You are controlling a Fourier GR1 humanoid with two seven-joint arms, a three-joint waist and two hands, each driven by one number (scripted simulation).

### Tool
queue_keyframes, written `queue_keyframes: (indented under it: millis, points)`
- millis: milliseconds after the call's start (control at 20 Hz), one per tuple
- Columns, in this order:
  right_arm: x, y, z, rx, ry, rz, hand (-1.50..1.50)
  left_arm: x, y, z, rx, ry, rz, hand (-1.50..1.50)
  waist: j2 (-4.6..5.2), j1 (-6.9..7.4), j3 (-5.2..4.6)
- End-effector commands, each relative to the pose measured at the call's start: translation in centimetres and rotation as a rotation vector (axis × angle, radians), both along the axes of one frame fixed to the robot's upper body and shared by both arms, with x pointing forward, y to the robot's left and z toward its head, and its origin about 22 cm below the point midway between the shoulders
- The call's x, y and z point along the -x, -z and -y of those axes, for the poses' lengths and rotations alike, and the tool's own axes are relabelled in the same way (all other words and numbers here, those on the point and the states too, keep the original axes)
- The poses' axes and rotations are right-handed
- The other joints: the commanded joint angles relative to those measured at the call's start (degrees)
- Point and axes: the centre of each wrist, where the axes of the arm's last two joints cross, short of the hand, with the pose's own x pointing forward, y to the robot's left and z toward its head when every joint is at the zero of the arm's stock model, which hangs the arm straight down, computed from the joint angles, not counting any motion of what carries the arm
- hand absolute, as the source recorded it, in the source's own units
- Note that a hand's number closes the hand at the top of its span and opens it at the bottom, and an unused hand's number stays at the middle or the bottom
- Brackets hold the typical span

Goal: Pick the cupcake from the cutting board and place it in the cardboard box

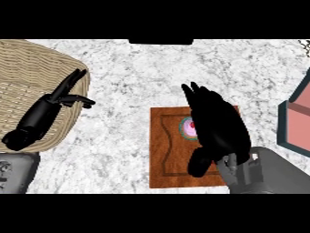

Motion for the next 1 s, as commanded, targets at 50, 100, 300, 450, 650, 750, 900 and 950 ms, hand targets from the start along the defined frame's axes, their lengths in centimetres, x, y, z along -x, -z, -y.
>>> queue_keyframes:
  millis: [50,100,300,450,650,750,900,950]
  points:
    - [-1.5,-0.4,-3.0,0.136,0.158,-0.104,-1.50,-0.1,0.2,-0.4,0.008,-0.062,-0.045,0.00,0.09,-0.74,0.13]
    - [-0.8,0.7,-3.6,0.152,0.176,-0.115,-1.50,0.4,0.0,-0.2,-0.009,-0.069,-0.049,0.00,-0.19,-0.66,0.14]
    - [-2.2,1.3,-5.1,0.214,0.201,-0.076,-1.50,-0.1,0.4,0.3,0.001,-0.061,-0.052,0.00,0.06,-0.96,0.14]
    - [-2.8,2.0,-4.9,0.214,0.214,-0.085,-1.50,0.0,-0.5,-0.5,-0.009,-0.083,-0.052,0.00,-0.03,-1.02,0.21]
    - [-2.3,2.1,-6.0,0.230,0.196,-0.087,-1.50,-0.6,0.5,0.0,-0.003,-0.087,-0.063,0.00,0.08,-1.79,0.19]
    - [-2.7,3.4,-6.0,0.243,0.212,-0.106,-1.50,0.7,0.7,0.5,0.004,-0.083,-0.049,0.00,-0.03,-1.15,0.22]
    - [-3.8,4.5,-5.4,0.278,0.227,-0.114,-1.50,-0.1,0.1,-0.2,-0.012,-0.081,-0.021,0.00,0.13,-1.46,0.21]
    - [-4.5,3.6,-3.8,0.283,0.244,-0.122,-1.50,1.1,0.6,0.2,-0.011,-0.081,-0.042,0.00,-0.09,-1.33,0.23]
